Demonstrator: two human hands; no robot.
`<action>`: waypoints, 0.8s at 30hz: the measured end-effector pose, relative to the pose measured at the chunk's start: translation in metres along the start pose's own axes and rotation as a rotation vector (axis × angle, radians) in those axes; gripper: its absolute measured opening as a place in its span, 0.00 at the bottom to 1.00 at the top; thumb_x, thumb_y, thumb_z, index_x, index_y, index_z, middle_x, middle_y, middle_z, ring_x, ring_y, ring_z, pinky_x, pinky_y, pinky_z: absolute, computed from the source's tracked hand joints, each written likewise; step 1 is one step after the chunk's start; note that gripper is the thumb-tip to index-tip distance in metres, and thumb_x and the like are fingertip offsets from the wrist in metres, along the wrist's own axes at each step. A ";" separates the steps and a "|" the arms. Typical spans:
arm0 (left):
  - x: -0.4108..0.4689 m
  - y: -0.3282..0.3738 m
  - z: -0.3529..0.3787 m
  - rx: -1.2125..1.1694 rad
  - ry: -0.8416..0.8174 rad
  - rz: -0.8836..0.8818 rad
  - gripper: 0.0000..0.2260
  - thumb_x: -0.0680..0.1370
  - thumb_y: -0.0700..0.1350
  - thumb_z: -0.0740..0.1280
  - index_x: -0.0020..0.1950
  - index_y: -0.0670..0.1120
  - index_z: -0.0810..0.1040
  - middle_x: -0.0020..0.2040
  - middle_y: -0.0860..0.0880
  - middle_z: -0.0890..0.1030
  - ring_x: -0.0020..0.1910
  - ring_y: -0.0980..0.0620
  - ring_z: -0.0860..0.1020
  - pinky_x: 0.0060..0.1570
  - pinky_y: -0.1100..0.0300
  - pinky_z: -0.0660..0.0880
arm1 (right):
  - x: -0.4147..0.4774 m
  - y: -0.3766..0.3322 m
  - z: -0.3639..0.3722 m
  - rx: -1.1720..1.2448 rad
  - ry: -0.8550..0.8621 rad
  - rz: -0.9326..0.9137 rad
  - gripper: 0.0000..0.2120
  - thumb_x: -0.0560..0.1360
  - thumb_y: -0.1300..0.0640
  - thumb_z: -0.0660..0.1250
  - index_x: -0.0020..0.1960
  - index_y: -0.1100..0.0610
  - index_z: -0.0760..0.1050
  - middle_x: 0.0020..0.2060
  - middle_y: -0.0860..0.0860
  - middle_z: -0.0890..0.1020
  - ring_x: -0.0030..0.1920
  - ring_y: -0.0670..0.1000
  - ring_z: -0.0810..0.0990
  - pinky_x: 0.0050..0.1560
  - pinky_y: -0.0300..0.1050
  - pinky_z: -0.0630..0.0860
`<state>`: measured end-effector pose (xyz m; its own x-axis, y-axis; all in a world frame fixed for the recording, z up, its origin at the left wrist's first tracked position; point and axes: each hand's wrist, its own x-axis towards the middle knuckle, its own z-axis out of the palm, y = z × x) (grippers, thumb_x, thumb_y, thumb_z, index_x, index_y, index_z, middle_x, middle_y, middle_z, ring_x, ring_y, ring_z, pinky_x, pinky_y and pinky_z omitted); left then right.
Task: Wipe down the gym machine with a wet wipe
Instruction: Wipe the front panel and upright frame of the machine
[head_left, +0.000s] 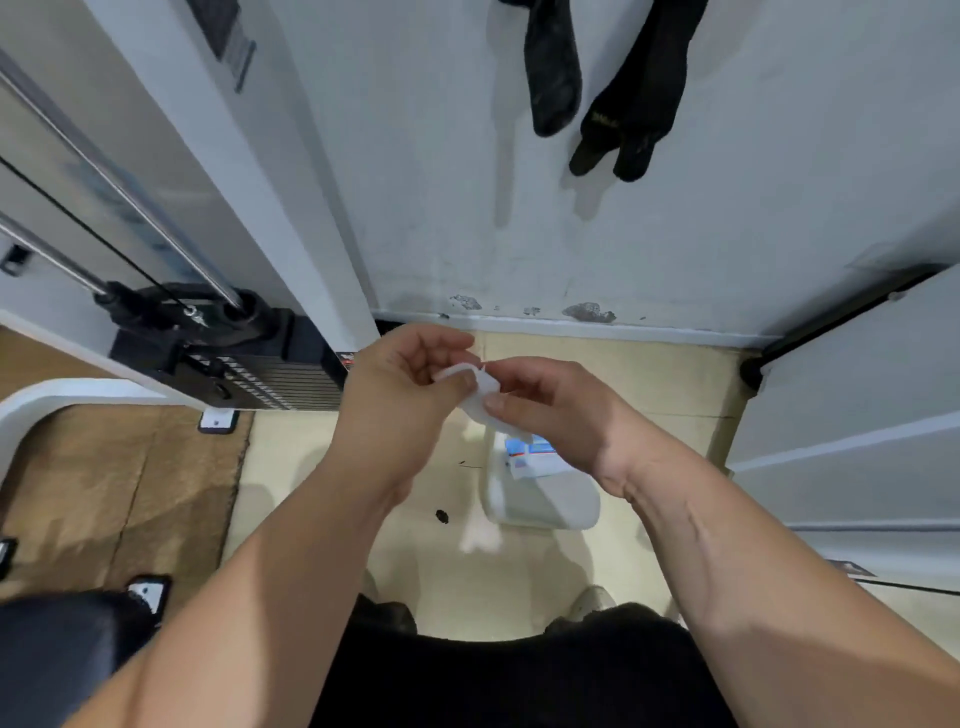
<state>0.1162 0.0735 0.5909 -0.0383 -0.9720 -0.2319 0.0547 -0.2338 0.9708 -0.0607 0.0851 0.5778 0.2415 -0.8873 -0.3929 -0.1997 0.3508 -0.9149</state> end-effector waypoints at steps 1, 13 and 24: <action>-0.007 0.019 -0.008 0.004 0.019 0.020 0.15 0.74 0.26 0.71 0.48 0.46 0.83 0.42 0.48 0.85 0.43 0.53 0.83 0.47 0.61 0.81 | -0.005 -0.019 0.010 0.009 -0.007 -0.023 0.13 0.76 0.54 0.73 0.60 0.54 0.83 0.50 0.49 0.86 0.48 0.45 0.83 0.52 0.40 0.76; -0.068 0.153 -0.084 0.264 0.111 0.140 0.16 0.73 0.29 0.74 0.47 0.52 0.84 0.38 0.52 0.82 0.38 0.55 0.80 0.44 0.58 0.81 | -0.035 -0.162 0.062 0.028 -0.050 -0.165 0.07 0.78 0.55 0.74 0.42 0.55 0.83 0.37 0.52 0.81 0.39 0.50 0.77 0.47 0.49 0.74; -0.180 0.125 -0.104 0.214 0.448 -0.075 0.11 0.77 0.31 0.68 0.46 0.45 0.86 0.38 0.45 0.84 0.37 0.54 0.76 0.41 0.62 0.72 | -0.046 -0.165 0.111 -0.163 -0.405 -0.227 0.14 0.79 0.57 0.73 0.38 0.53 0.72 0.30 0.46 0.77 0.32 0.47 0.73 0.33 0.39 0.69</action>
<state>0.2341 0.2171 0.7480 0.4008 -0.8785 -0.2601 -0.1397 -0.3392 0.9303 0.0668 0.1010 0.7367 0.6395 -0.7368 -0.2195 -0.2374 0.0823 -0.9679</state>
